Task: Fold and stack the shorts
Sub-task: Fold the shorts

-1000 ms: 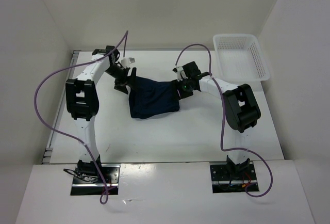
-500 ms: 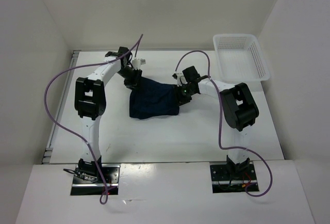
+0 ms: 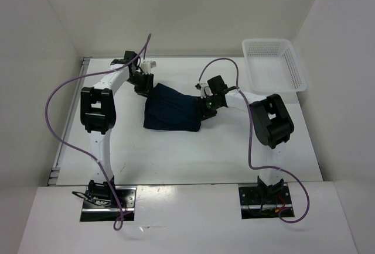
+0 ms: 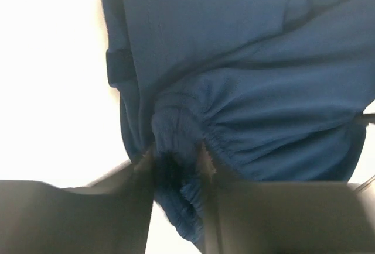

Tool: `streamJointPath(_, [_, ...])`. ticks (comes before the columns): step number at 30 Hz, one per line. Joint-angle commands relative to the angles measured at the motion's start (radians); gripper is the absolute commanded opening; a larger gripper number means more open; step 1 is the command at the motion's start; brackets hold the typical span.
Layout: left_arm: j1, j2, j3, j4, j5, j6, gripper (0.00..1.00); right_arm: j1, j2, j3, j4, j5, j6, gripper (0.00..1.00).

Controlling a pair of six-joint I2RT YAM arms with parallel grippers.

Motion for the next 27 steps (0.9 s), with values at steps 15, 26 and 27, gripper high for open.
streamJointPath(15, [0.024,-0.309,-0.110,0.090,-0.067,0.009,1.00,-0.005,-0.249,0.202,-0.136,0.191,-0.302,1.00])
streamJointPath(26, [0.207,-0.700,-0.524,0.236,-0.202,0.009,1.00,-0.161,-0.602,-0.014,-0.123,0.493,-0.373,1.00])
streamJointPath(27, [0.229,-0.716,-0.546,0.245,-0.175,0.009,1.00,-0.199,-0.658,-0.056,-0.109,0.506,-0.373,1.00])
